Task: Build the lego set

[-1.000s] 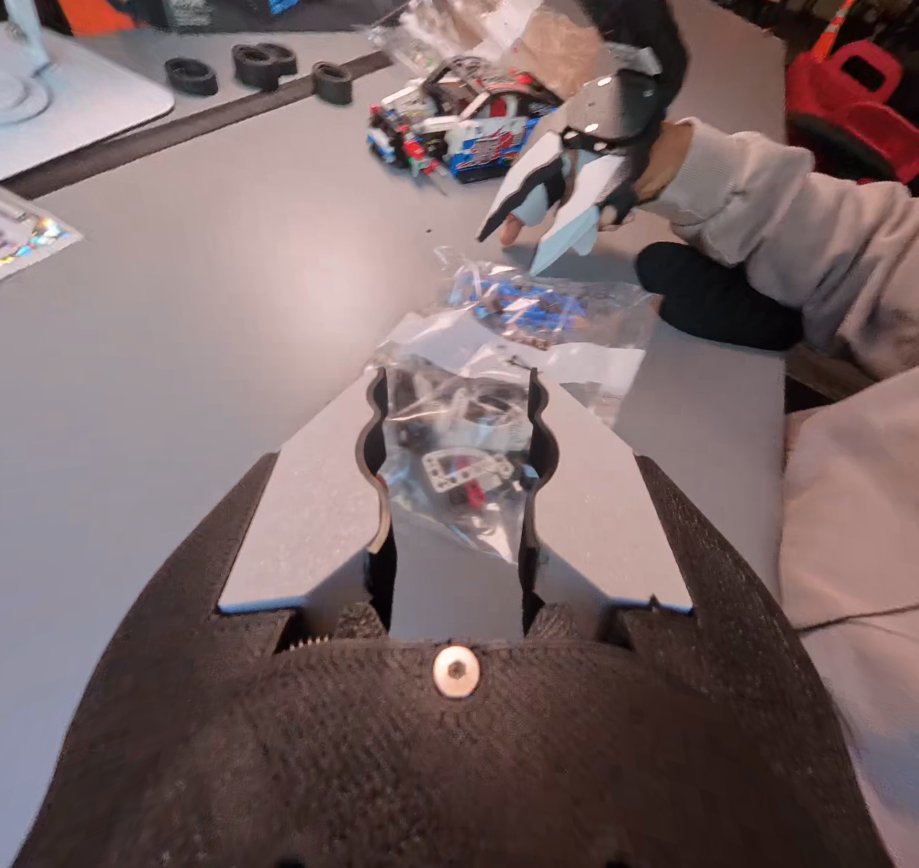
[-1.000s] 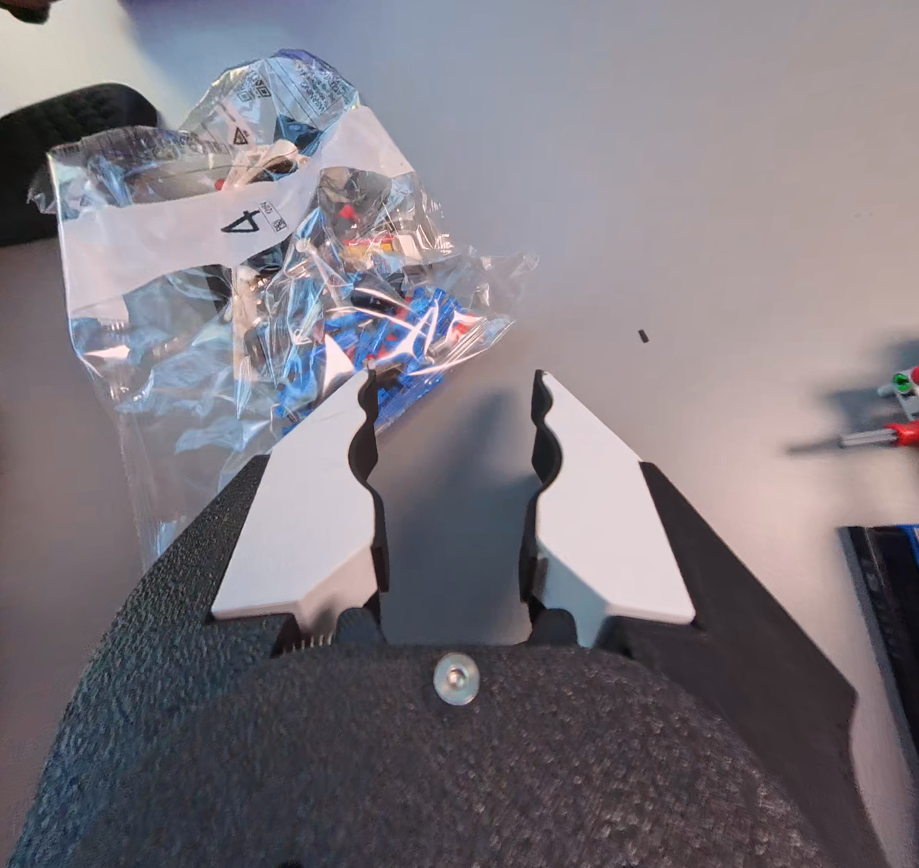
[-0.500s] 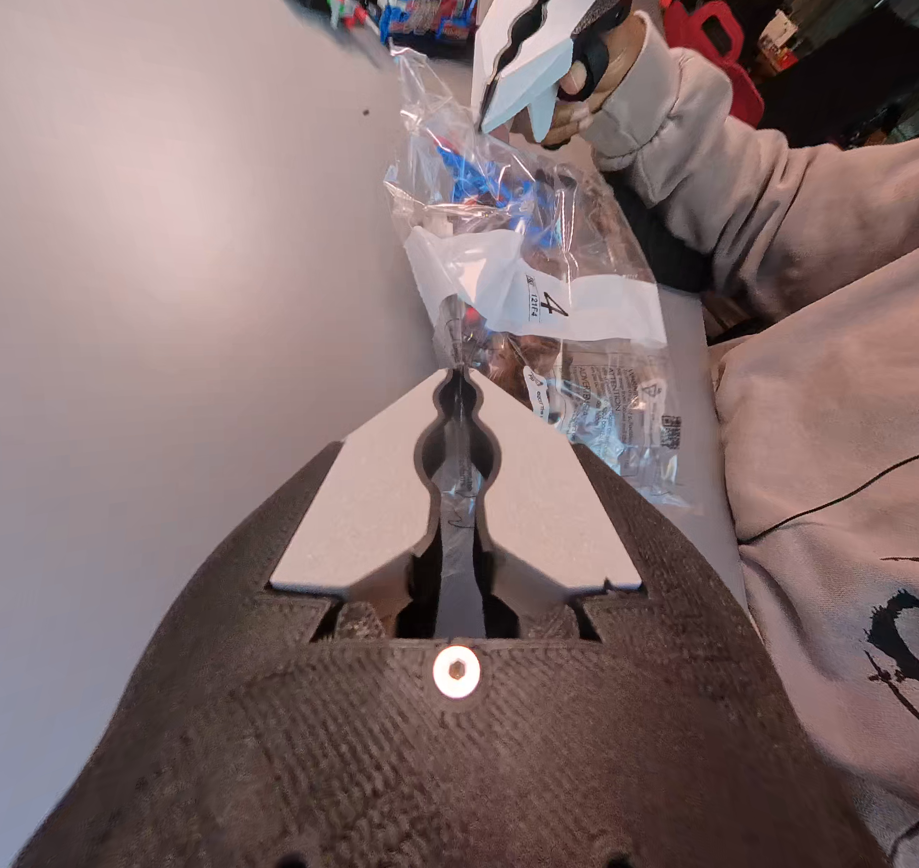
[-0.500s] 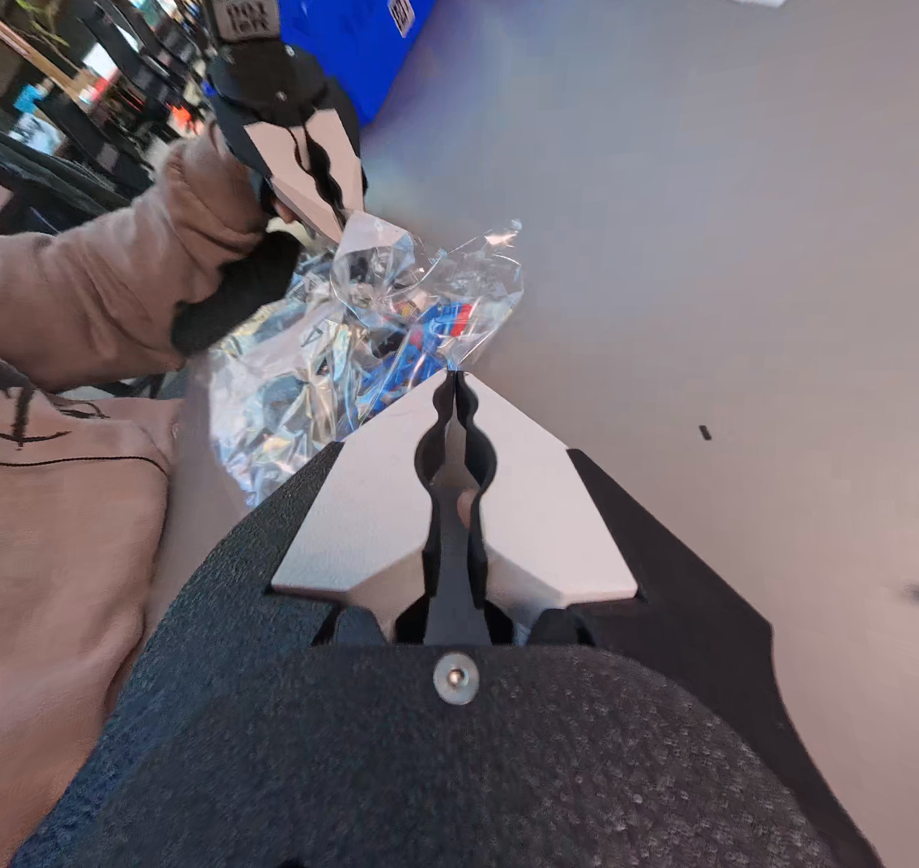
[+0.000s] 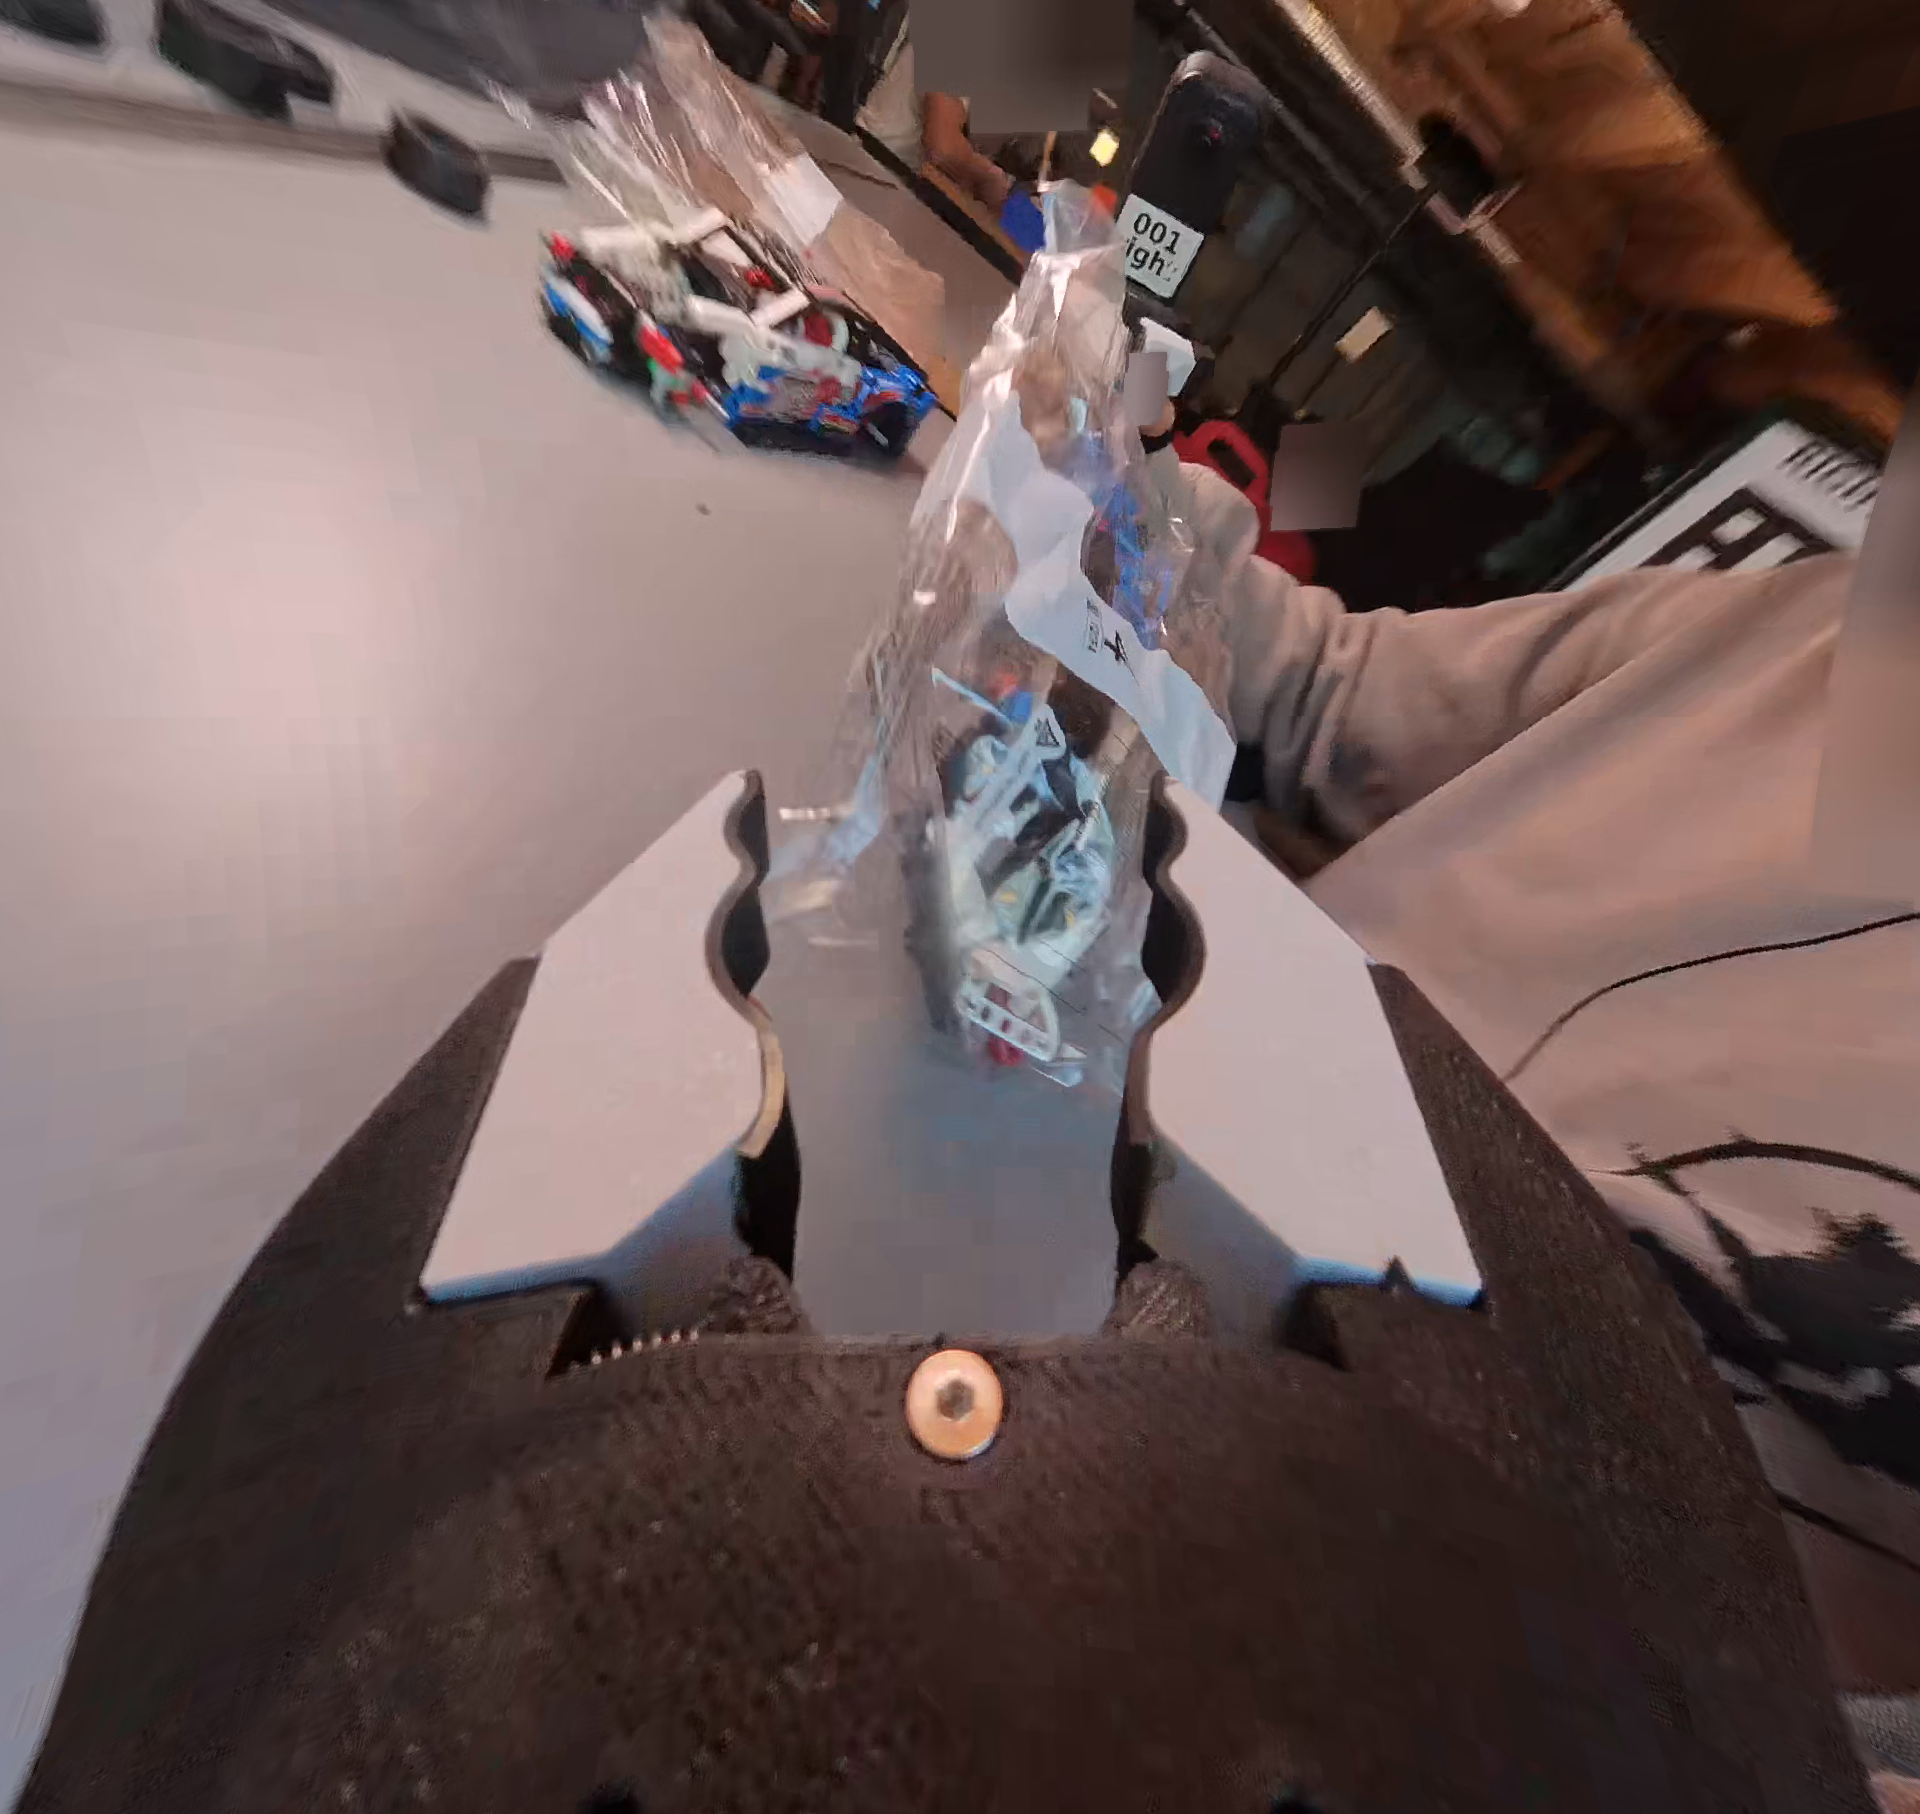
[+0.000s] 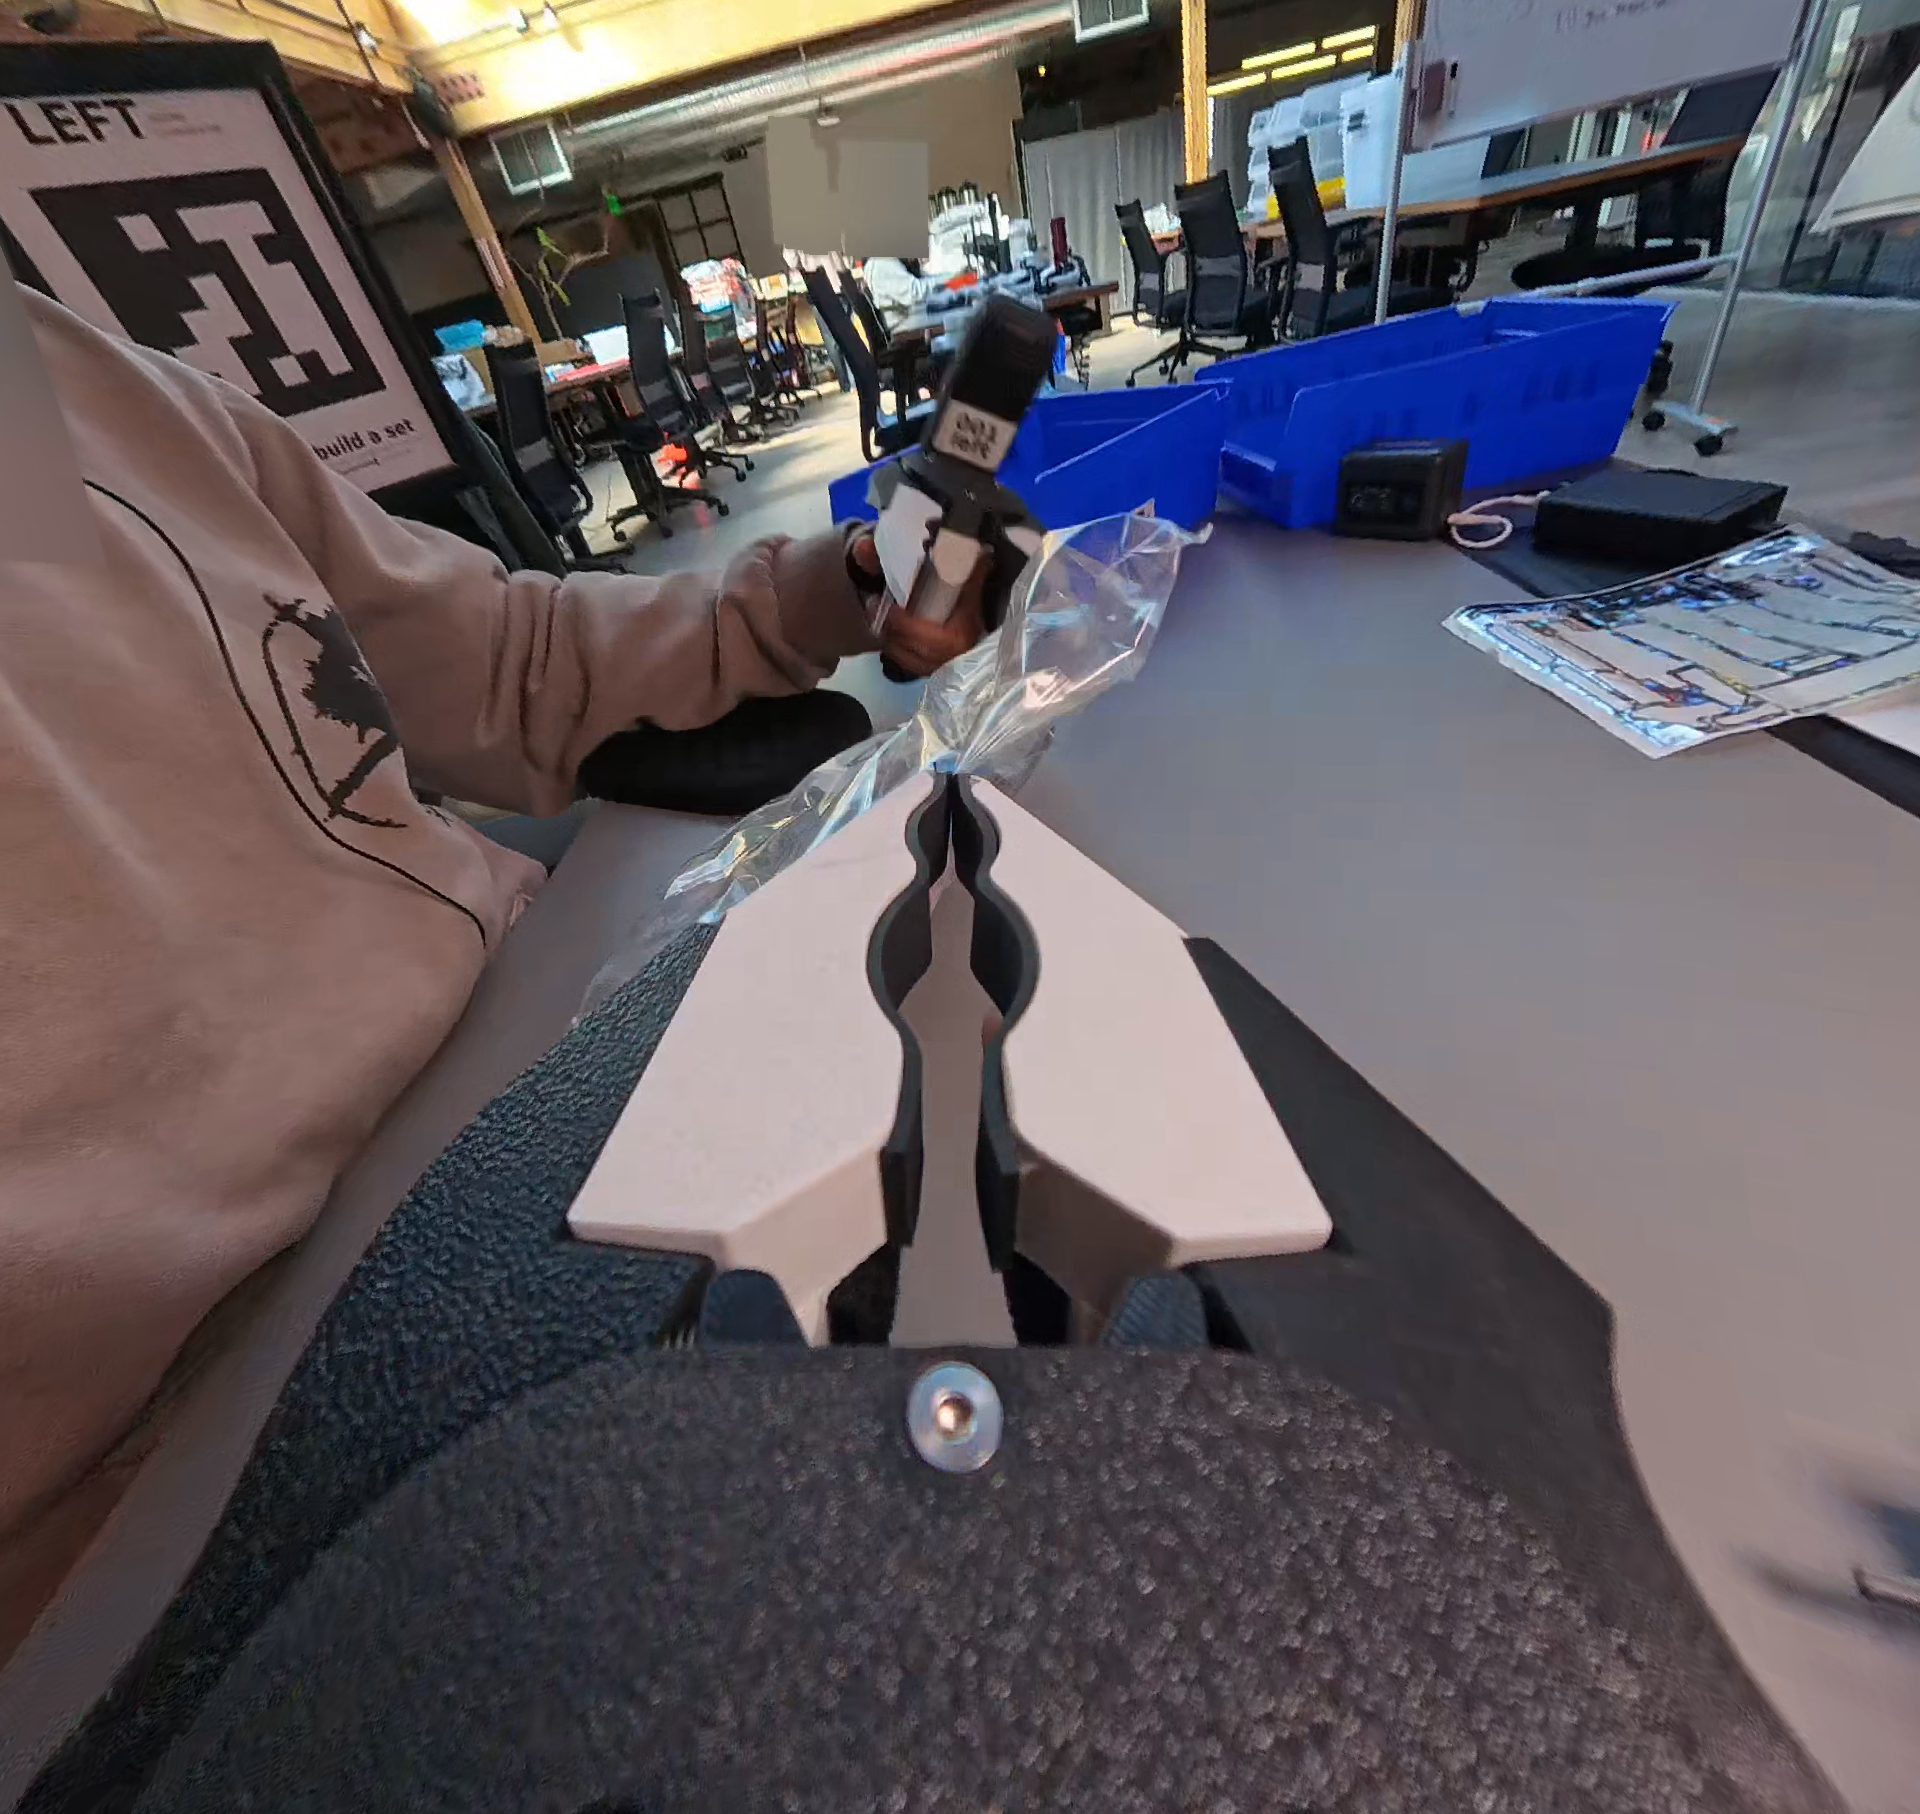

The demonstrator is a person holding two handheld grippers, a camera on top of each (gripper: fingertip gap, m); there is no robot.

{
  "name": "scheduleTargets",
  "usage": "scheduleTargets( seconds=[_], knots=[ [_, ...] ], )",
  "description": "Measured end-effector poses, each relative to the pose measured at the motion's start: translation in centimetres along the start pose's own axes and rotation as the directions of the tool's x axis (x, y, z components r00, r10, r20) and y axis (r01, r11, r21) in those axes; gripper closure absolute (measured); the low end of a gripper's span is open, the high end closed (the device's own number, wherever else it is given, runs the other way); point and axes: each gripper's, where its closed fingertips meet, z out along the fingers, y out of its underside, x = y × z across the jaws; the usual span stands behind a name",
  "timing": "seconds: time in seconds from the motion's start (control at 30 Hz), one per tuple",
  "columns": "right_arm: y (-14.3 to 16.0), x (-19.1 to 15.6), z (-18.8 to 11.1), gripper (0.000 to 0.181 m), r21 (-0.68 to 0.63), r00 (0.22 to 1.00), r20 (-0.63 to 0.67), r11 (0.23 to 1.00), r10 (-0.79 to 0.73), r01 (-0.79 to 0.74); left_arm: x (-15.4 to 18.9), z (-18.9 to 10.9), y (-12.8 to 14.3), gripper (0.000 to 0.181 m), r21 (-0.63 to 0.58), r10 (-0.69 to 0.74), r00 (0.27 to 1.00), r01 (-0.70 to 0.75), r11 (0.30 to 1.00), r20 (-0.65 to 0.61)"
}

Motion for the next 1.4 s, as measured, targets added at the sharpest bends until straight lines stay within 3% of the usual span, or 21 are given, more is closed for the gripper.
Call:
scheduleTargets(
  seconds=[0.07, 0.13, 0.23, 0.3, 0.43, 0.57, 0.67, 0.7, 0.77, 0.83, 0.87, 0.9, 0.93, 0.97, 1.0, 1.07, 1.13, 1.2, 1.27, 1.37, 1.4],
  knots=[
    [-0.7, -0.2, 0.0, 0.181, 0.04, 1.0, 0.002, 0.999, -0.019, 0.019, 0.3, 1.2, 1.9, 0.096, -0.048, -0.174, 0.978, 0.17, 0.984, -0.118],
    [-1.6, -0.9, -0.2, 0.181, 0.084, 0.999, 0.025, 0.995, -0.047, 0.044, 0.3, 3.0, 2.7, 0.107, -0.094, -0.203, 0.971, 0.192, 0.977, -0.125],
    [-2.6, -1.7, -0.9, 0.181, 0.13, 0.996, 0.041, 0.989, -0.078, 0.072, 0.2, 4.9, 1.9, 0.168, -0.093, -0.214, 0.97, 0.203, 0.975, -0.117],
    [-3.4, -1.5, -2.1, 0.181, 0.149, 0.996, 0.008, 0.985, -0.093, 0.091, 1.0, 4.5, 0.1, 0.177, -0.027, -0.123, 0.982, 0.12, 0.992, -0.141],
    [-1.1, 0.4, -3.4, 0.181, 0.035, 0.992, -0.073, 0.994, -0.101, 0.104, 3.6, 3.1, -3.6, 0.181, 0.027, 0.147, 0.986, -0.145, 0.989, -0.084],
    [0.5, 1.5, -3.2, 0.181, -0.025, 0.994, -0.083, 0.998, -0.067, 0.065, 4.3, 2.7, -4.5, 0.181, -0.025, 0.315, 0.949, -0.314, 0.949, 0.013],
    [0.8, 1.7, -2.9, 0.181, -0.014, 0.995, -0.085, 0.999, -0.048, 0.047, 4.7, 2.8, -4.5, 0.181, -0.011, 0.332, 0.943, -0.332, 0.943, 0.018],
    [1.1, 2.0, -2.7, 0.172, -0.03, 0.993, -0.109, 0.998, -0.051, 0.048, 4.8, 2.8, -4.4, 0.181, -0.011, 0.333, 0.943, -0.333, 0.943, 0.015],
    [2.4, 2.5, -1.6, 0.123, -0.083, 0.991, -0.129, 0.997, -0.022, 0.011, 4.9, 2.9, -4.1, 0.181, -0.011, 0.332, 0.943, -0.332, 0.943, 0.009],
    [3.7, 2.7, 0.2, 0.103, -0.132, 0.992, -0.122, 0.991, 0.008, -0.025, 5.0, 3.1, -4.0, 0.181, -0.003, 0.322, 0.947, -0.322, 0.947, -0.012],
    [4.5, 2.8, 1.2, 0.102, -0.161, 0.993, -0.121, 0.987, 0.005, -0.025, 5.2, 3.2, -4.0, 0.181, 0.004, 0.318, 0.948, -0.318, 0.948, -0.028],
    [5.3, 3.0, 2.2, 0.114, -0.193, 0.992, -0.122, 0.981, 0.001, -0.025, 5.4, 3.2, -3.9, 0.181, 0.009, 0.322, 0.946, -0.322, 0.947, -0.041],
    [5.8, 3.3, 2.9, 0.143, -0.219, 0.991, -0.132, 0.975, 0.0, -0.029, 5.4, 3.1, -3.9, 0.181, 0.013, 0.329, 0.943, -0.329, 0.944, -0.043],
    [5.8, 2.8, 3.4, 0.16, -0.218, 0.995, -0.096, 0.976, 0.002, -0.023, 5.3, 2.8, -4.1, 0.181, 0.024, 0.33, 0.944, -0.329, 0.944, -0.031],
    [5.2, 2.4, 3.7, 0.17, -0.193, 0.998, -0.067, 0.981, 0.011, -0.024, 4.9, 2.4, -4.4, 0.181, 0.047, 0.319, 0.948, -0.318, 0.947, -0.005],
    [3.7, 1.7, 3.7, 0.181, -0.147, 0.999, -0.032, 0.989, 0.008, -0.013, 4.2, 1.2, -5.2, 0.179, 0.121, 0.268, 0.963, -0.268, 0.956, 0.018],
    [2.9, 1.3, 3.4, 0.181, -0.169, 0.998, -0.029, 0.984, -0.054, 0.049, 3.5, -0.2, -5.8, 0.163, 0.18, 0.218, 0.975, -0.221, 0.959, 0.034],
    [2.2, 1.0, 2.9, 0.181, -0.208, 0.995, -0.018, 0.973, -0.103, 0.097, 2.7, -1.5, -6.8, 0.148, 0.185, 0.244, 0.962, -0.264, 0.947, 0.126],
    [1.1, 0.5, 2.8, 0.181, -0.266, 0.985, 0.0, 0.95, -0.17, 0.164, 3.9, -1.0, -7.7, 0.138, 0.104, 0.348, 0.924, -0.366, 0.925, 0.16],
    [-1.0, -0.6, 3.6, 0.181, -0.379, 0.957, 0.079, 0.88, -0.278, 0.287, 6.3, 3.0, -6.7, 0.105, -0.164, 0.455, 0.889, -0.442, 0.882, 0.049],
    [-1.8, -1.0, 4.1, 0.181, -0.418, 0.945, 0.11, 0.848, -0.308, 0.325, 6.7, 4.5, -6.4, 0.105, -0.236, 0.466, 0.885, -0.451, 0.861, 0.005]
  ],
)
